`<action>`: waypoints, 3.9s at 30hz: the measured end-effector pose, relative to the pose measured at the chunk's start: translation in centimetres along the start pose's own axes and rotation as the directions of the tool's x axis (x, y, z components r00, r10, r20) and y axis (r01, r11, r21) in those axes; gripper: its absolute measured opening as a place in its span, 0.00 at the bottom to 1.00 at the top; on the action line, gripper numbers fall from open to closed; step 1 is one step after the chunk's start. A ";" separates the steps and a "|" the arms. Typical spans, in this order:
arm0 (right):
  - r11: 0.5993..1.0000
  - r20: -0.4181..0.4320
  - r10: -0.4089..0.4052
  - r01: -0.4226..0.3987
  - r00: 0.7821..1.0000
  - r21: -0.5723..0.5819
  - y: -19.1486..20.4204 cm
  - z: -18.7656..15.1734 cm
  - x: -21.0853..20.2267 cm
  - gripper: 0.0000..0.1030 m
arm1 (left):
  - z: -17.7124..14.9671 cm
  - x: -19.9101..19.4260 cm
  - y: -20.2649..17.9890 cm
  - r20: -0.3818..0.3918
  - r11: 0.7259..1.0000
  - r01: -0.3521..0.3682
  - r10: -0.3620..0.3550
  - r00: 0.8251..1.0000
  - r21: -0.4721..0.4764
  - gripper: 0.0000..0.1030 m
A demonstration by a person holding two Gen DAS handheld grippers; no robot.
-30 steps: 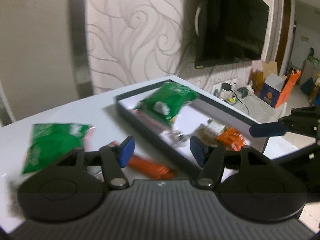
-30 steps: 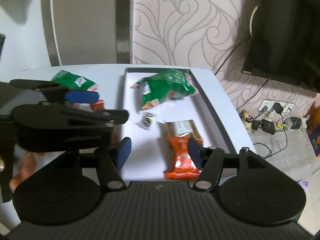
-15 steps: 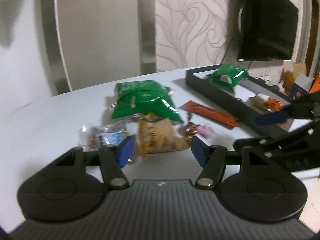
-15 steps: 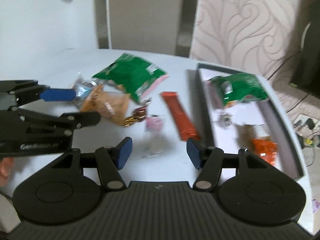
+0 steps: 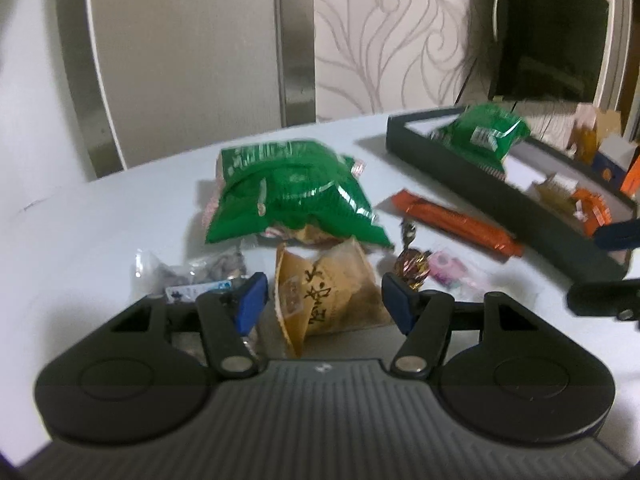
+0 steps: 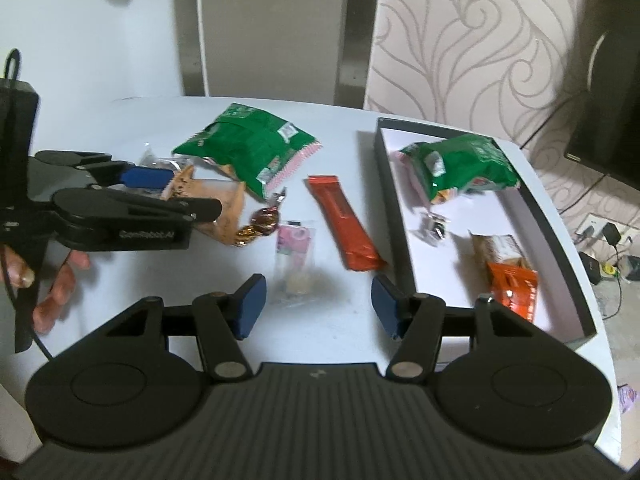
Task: Organize snacks
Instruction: 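Grasp the beige paper nut bag with the left tool while the right tool grasps the pink clear packet, then carry the beige nut bag and pink packet over the black box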
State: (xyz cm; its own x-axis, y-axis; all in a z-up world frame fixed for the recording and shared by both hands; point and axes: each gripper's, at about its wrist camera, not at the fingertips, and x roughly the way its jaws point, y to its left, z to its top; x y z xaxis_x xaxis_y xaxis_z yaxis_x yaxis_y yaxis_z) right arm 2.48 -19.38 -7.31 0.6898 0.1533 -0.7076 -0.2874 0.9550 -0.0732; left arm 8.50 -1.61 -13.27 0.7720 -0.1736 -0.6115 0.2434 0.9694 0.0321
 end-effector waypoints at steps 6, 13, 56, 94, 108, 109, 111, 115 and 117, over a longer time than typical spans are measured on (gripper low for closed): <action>1.000 -0.006 0.023 -0.023 1.000 -0.017 0.4 0.4 1.1 0.62 | -0.8 -0.8 0.2 0.012 0.999 0.040 -0.040 0.999 -0.015 0.53; 0.996 -0.059 0.067 -0.071 0.996 -0.062 2.3 0.6 4.1 0.51 | -2.6 -3.5 1.1 -0.006 0.997 0.062 -0.062 0.998 -0.046 0.50; 0.999 0.013 0.052 -0.052 0.999 -0.012 5.2 -0.6 -0.9 0.23 | -2.8 -6.4 1.2 0.028 0.992 0.121 -0.120 0.992 -0.048 0.47; 0.999 0.063 0.021 -0.024 0.998 0.047 2.3 -0.5 -3.9 0.23 | 0.5 -4.4 -2.8 0.055 0.983 0.181 -0.182 0.982 0.023 0.47; 0.989 0.080 -0.082 0.071 0.993 0.133 -3.9 -0.7 -4.1 0.23 | 1.0 -4.6 -4.6 0.069 0.979 0.202 -0.202 0.977 0.012 0.47; 0.986 0.078 -0.098 0.086 0.992 0.141 -4.7 -0.7 -3.8 0.23 | 1.1 -4.6 -4.7 0.071 0.979 0.204 -0.204 0.976 0.011 0.47; 0.982 0.069 -0.121 0.109 0.990 0.154 -5.9 -0.7 -3.2 0.23 | 1.3 -4.7 -5.0 0.076 0.979 0.202 -0.202 0.976 0.013 0.47; 0.978 0.040 -0.144 0.137 0.989 0.157 -7.9 -0.8 -1.3 0.23 | 1.7 -4.8 -5.3 0.083 0.980 0.197 -0.197 0.977 0.014 0.47; 0.978 0.028 -0.145 0.139 0.989 0.158 -8.5 -0.9 -0.6 0.23 | 1.9 -4.8 -5.4 0.083 0.980 0.198 -0.198 0.977 0.012 0.46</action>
State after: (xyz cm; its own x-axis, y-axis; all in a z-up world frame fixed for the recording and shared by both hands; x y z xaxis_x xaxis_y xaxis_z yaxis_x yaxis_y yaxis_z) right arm 3.97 -27.81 -6.90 0.7425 0.0207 -0.6695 -0.0807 0.9950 -0.0588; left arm 4.63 -6.33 -9.06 0.7548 -0.3759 -0.5376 0.3983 0.9138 -0.0798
